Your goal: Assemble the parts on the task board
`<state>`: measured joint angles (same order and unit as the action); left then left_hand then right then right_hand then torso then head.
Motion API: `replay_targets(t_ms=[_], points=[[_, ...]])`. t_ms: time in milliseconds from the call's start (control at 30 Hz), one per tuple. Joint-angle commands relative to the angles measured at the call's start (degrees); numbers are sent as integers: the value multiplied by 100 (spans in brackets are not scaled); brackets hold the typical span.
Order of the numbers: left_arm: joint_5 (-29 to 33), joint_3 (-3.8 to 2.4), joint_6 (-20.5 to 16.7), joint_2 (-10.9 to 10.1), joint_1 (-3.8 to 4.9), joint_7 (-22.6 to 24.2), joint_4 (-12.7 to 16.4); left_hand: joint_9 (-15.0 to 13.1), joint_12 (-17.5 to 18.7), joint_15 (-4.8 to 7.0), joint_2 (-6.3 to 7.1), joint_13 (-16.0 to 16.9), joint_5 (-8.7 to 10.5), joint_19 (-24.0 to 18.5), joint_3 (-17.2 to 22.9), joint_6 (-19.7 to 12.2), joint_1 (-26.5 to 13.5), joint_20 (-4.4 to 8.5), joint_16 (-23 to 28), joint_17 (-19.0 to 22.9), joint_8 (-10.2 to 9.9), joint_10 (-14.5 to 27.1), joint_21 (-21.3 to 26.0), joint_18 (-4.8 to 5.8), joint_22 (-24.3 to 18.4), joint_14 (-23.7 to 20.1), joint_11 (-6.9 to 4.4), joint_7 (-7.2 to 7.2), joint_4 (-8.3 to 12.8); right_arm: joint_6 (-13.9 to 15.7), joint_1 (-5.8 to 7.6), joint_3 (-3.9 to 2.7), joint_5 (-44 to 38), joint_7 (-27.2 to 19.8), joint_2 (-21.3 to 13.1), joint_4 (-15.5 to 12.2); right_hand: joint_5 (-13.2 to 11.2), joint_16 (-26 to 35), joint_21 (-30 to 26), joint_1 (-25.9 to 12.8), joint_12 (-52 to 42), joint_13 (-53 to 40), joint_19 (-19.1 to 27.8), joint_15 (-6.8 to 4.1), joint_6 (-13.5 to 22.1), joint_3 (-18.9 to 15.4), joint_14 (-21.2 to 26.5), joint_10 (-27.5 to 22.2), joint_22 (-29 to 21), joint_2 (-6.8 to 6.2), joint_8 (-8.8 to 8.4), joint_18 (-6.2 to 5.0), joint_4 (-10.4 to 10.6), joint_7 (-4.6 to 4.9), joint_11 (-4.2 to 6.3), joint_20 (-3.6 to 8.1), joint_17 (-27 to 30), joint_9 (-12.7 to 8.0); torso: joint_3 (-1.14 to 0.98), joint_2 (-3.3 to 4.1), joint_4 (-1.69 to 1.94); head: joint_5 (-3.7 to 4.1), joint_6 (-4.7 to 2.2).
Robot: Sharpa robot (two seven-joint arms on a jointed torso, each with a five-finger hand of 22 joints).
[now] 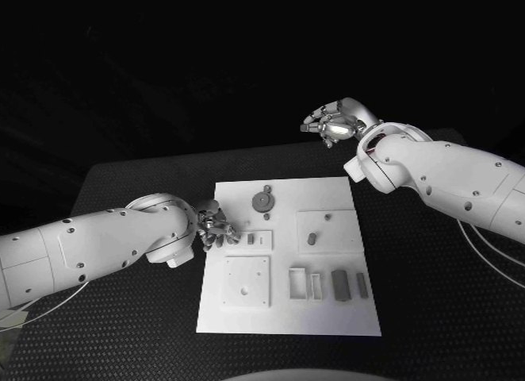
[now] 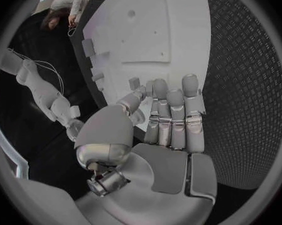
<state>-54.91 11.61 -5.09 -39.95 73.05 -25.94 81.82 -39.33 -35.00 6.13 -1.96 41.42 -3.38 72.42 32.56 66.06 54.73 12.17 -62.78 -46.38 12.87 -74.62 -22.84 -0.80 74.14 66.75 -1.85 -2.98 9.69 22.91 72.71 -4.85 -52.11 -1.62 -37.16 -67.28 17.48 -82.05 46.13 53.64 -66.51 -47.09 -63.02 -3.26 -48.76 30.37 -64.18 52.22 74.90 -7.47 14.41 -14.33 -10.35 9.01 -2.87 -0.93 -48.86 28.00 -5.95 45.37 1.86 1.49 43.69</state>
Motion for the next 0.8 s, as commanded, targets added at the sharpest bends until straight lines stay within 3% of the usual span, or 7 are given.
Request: replay_targets(t_ms=[33,333,800], points=[[-159,1,-195,19,1,-59,1,-8,-28,169,-27,12,-32,61,89,35,44,78,-30,-8,179,-188,-31,-80,14,110,-132,2,65,-65,-3,-3,5,-43,4,-7,20,25,-16,-69,-28,6,-3,0,-5,0,47,-44,111,1,-32,-67,40,36,-8,25,-10,-10,-2,-2,-2,-4,7],[-186,1,-288,21,0,-66,9,-6,-66,193,-28,44,-36,89,98,44,44,99,-79,-17,194,-207,-59,-79,51,129,-146,14,73,-68,-8,-3,8,-45,4,-5,20,25,-17,-70,-28,6,-2,0,-4,0,47,-44,110,2,-32,-67,41,37,-8,25,-9,-10,-2,-2,-3,-4,12],[-229,5,104,37,-3,-145,45,-2,-98,208,-34,69,-35,102,104,38,39,112,-116,-24,198,-214,-78,-75,81,134,-150,16,78,-74,-11,-3,11,-42,-3,-6,21,26,-17,-72,-29,7,-2,0,-3,2,47,-45,110,4,-32,-67,42,37,-8,26,-10,-11,0,0,-1,4,34]])
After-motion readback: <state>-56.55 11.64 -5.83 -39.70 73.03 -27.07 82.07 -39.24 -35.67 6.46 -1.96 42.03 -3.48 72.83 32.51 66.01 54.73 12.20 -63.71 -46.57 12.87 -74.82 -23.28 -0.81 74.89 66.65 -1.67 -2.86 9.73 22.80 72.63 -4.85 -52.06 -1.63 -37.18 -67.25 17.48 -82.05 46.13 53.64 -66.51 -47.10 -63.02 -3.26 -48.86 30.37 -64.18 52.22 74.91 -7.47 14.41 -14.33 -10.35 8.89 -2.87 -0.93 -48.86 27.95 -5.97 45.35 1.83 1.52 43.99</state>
